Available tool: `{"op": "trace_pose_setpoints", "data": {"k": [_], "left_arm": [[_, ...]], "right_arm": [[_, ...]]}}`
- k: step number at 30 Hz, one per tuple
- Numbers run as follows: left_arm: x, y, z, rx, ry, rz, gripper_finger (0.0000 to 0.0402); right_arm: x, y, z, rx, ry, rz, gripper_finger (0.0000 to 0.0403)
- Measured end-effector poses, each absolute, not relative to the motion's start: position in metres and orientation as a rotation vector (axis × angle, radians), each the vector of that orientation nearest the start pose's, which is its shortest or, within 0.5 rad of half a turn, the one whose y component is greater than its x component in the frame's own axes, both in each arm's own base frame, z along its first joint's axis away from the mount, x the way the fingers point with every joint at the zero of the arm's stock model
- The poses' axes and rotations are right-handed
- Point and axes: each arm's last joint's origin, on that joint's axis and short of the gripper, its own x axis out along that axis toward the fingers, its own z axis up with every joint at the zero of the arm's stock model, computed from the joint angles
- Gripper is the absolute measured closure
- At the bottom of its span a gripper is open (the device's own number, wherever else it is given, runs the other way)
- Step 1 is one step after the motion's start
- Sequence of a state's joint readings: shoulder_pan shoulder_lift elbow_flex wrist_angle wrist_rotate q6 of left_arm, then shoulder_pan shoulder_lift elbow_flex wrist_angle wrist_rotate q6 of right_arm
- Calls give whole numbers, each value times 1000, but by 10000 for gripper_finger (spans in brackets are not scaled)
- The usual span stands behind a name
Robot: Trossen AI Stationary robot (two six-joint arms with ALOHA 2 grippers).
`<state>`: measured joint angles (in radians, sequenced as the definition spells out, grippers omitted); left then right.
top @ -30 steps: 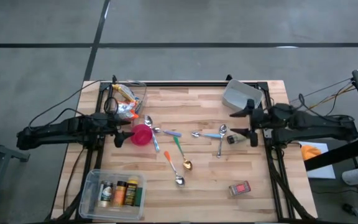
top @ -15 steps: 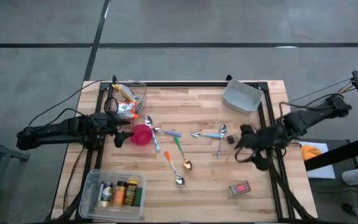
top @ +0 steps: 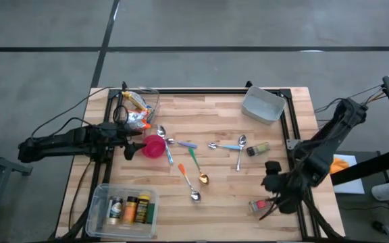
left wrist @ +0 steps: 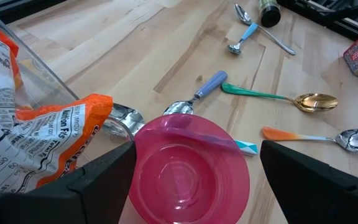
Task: Pick & Place Food Item
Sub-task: Put the red seasoning can into the white bin
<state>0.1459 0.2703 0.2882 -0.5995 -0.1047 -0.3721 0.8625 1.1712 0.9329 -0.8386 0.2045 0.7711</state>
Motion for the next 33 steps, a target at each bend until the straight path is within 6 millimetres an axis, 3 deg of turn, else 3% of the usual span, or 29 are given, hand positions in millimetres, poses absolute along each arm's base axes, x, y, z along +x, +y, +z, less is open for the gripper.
{"op": "trace_pose_setpoints", "data": {"k": [7, 12, 33], "left_arm": [[89, 16, 185, -371, 531, 349, 55], [89, 16, 185, -371, 532, 349, 55], [89, 16, 185, -371, 534, 350, 55]], "right_arm": [[153, 199, 234, 109, 1143, 194, 113], [159, 214, 218, 87, 1195, 148, 113], [162, 218, 169, -45, 1306, 41, 113]]}}
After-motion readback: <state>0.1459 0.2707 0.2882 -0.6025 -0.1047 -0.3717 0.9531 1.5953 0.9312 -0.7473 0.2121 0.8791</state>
